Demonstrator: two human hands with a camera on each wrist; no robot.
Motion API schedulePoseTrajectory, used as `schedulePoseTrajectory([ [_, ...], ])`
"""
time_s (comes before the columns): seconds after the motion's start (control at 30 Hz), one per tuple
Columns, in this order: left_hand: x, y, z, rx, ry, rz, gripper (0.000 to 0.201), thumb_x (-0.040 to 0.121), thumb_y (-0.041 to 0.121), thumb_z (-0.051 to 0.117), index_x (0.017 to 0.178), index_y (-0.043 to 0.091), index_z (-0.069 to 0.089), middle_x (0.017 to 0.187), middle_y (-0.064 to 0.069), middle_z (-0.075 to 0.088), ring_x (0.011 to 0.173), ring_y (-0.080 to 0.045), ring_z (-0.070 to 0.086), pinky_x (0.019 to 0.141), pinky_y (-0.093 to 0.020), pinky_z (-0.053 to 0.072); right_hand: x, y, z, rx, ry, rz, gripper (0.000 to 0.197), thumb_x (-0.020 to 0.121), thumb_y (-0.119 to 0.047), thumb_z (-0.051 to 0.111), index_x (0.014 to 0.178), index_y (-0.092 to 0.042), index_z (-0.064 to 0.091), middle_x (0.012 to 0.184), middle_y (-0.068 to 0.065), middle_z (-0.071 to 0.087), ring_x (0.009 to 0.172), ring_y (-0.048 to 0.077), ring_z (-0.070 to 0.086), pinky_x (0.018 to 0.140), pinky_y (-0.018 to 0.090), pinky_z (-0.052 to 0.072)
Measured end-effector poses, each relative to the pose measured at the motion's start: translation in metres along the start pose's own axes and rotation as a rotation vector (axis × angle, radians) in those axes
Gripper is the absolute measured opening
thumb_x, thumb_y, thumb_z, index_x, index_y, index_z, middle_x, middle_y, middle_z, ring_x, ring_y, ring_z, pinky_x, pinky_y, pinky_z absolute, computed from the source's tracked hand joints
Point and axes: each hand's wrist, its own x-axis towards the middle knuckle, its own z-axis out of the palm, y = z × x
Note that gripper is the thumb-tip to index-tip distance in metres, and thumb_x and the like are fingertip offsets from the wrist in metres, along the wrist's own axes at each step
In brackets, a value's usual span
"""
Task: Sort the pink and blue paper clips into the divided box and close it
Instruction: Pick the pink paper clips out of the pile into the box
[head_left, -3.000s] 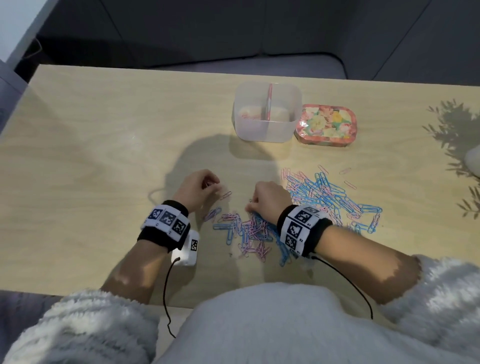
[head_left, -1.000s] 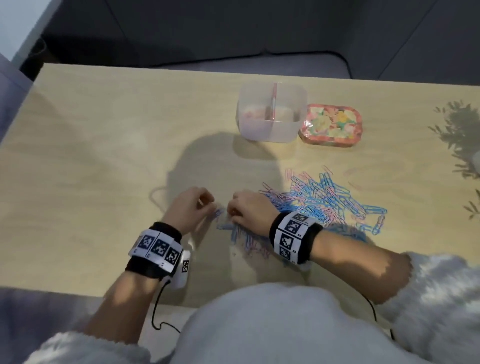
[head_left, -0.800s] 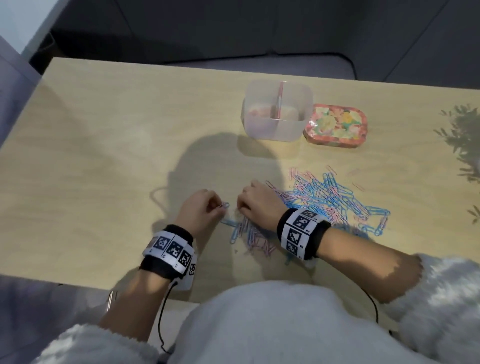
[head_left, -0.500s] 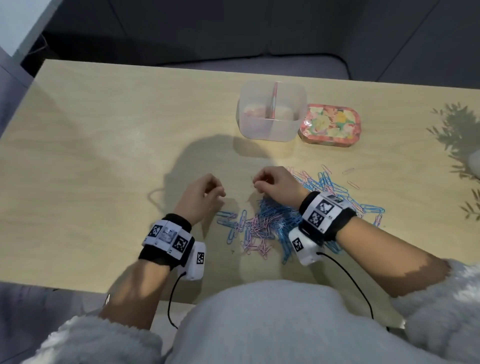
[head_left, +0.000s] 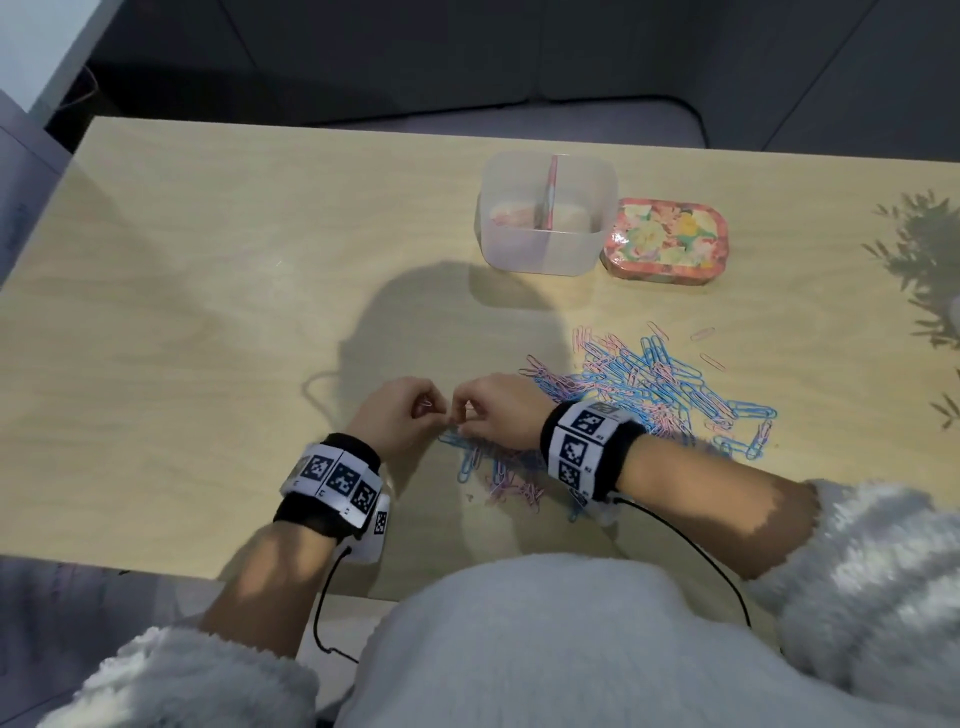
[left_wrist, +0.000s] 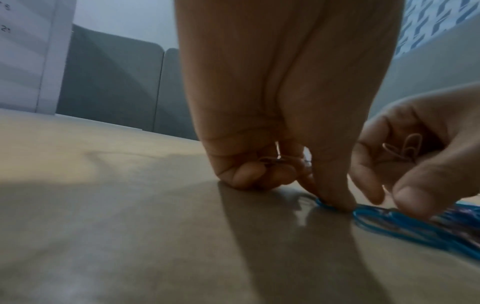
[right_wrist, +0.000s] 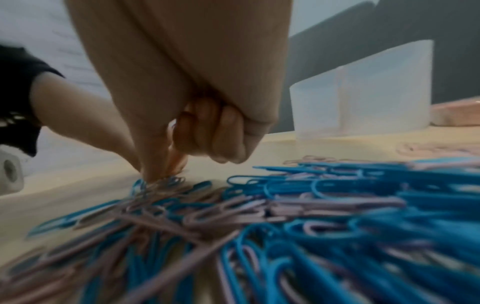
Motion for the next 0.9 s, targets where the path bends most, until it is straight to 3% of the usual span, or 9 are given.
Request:
schedulePoseTrajectory([
  [0.07, 0.0, -0.002, 0.0, 0.01, 0.063, -0.027, 0.007, 0.078, 0.022, 0.067, 0.081, 0.016, 0.065, 0.085, -0.001, 0.065, 0.083, -0.02, 0.058, 0.075, -0.03, 0.044, 0.002, 0.002, 0.001, -0.074, -0.009, 0.01, 0.015, 0.083, -0.021, 0.058, 0.095, -0.015, 0.064, 0.099, 0.006, 0.068, 0.096, 0.026, 0.059, 0.071, 0.028, 0.035],
  [0.13, 0.001, -0.006, -0.004, 0.01, 0.12, -0.067, 0.003, 0.078, 0.022, 0.066, 0.078, 0.021, 0.063, 0.087, -0.002, 0.066, 0.083, -0.02, 0.058, 0.076, -0.031, 0.044, 0.001, 0.007, -0.002, -0.049, -0.019, 0.032, 0.015, 0.084, -0.016, 0.055, 0.097, -0.012, 0.062, 0.103, 0.008, 0.067, 0.099, 0.028, 0.06, 0.072, 0.028, 0.036],
  [0.2, 0.001, -0.007, -0.007, 0.002, 0.133, -0.087, 0.005, 0.078, 0.021, 0.066, 0.076, 0.023, 0.062, 0.085, -0.001, 0.064, 0.081, -0.019, 0.056, 0.074, -0.029, 0.042, -0.001, 0.013, -0.009, -0.011, 0.006, 0.046, 0.015, 0.087, -0.017, 0.053, 0.099, -0.012, 0.061, 0.102, 0.007, 0.067, 0.098, 0.026, 0.058, 0.072, 0.027, 0.033],
  [0.33, 0.001, -0.001, -0.002, -0.039, 0.096, -0.079, 0.005, 0.077, 0.023, 0.068, 0.075, 0.023, 0.064, 0.075, 0.004, 0.06, 0.074, -0.016, 0.053, 0.069, -0.025, 0.038, 0.002, 0.013, -0.015, 0.005, 0.094, 0.035, 0.021, 0.088, -0.03, 0.057, 0.103, -0.015, 0.058, 0.08, -0.003, 0.051, 0.08, 0.018, 0.045, 0.07, 0.026, 0.028],
  [0.4, 0.002, 0.002, 0.001, -0.051, 0.089, -0.071, 0.005, 0.078, 0.024, 0.068, 0.078, 0.02, 0.065, 0.077, 0.003, 0.06, 0.074, -0.016, 0.053, 0.069, -0.025, 0.037, 0.005, 0.008, -0.011, -0.018, 0.049, 0.034, 0.026, 0.085, -0.033, 0.061, 0.105, -0.016, 0.058, 0.084, -0.001, 0.054, 0.081, 0.017, 0.045, 0.07, 0.027, 0.029],
  [0.5, 0.003, 0.004, 0.002, -0.018, 0.08, -0.068, 0.005, 0.079, 0.025, 0.067, 0.078, 0.022, 0.063, 0.08, 0.004, 0.06, 0.077, -0.016, 0.053, 0.07, -0.025, 0.036, 0.007, 0.006, -0.003, -0.081, 0.011, 0.026, 0.023, 0.086, -0.031, 0.06, 0.102, -0.014, 0.058, 0.101, 0.007, 0.065, 0.093, 0.025, 0.058, 0.072, 0.031, 0.035],
  [0.63, 0.006, -0.004, -0.006, 0.019, 0.117, -0.106, 0.007, 0.082, 0.022, 0.064, 0.085, 0.016, 0.064, 0.084, 0.001, 0.057, 0.083, -0.02, 0.053, 0.073, -0.027, 0.037, 0.004, 0.019, -0.011, -0.045, 0.01, 0.063, 0.017, 0.088, -0.024, 0.057, 0.096, -0.009, 0.058, 0.105, 0.007, 0.067, 0.098, 0.028, 0.059, 0.075, 0.031, 0.038],
  [0.77, 0.006, -0.01, -0.013, 0.041, 0.202, -0.051, 0.012, 0.085, 0.018, 0.059, 0.096, 0.012, 0.059, 0.08, 0.003, 0.048, 0.08, -0.021, 0.049, 0.071, -0.027, 0.035, -0.001, 0.04, -0.024, 0.251, 0.135, 0.12, 0.007, 0.086, -0.012, 0.054, 0.08, -0.01, 0.051, 0.071, -0.002, 0.054, 0.072, 0.021, 0.05, 0.06, 0.023, 0.036],
  [0.9, -0.008, 0.004, 0.0, -0.005, 0.103, 0.116, 0.015, 0.082, 0.025, 0.065, 0.09, 0.014, 0.059, 0.065, 0.01, 0.041, 0.067, -0.018, 0.045, 0.066, -0.029, 0.037, -0.008, 0.042, -0.034, 0.72, 0.143, 0.232, 0.014, 0.086, 0.004, 0.044, 0.092, -0.007, 0.05, 0.066, 0.001, 0.059, 0.052, 0.014, 0.052, 0.047, 0.016, 0.042],
])
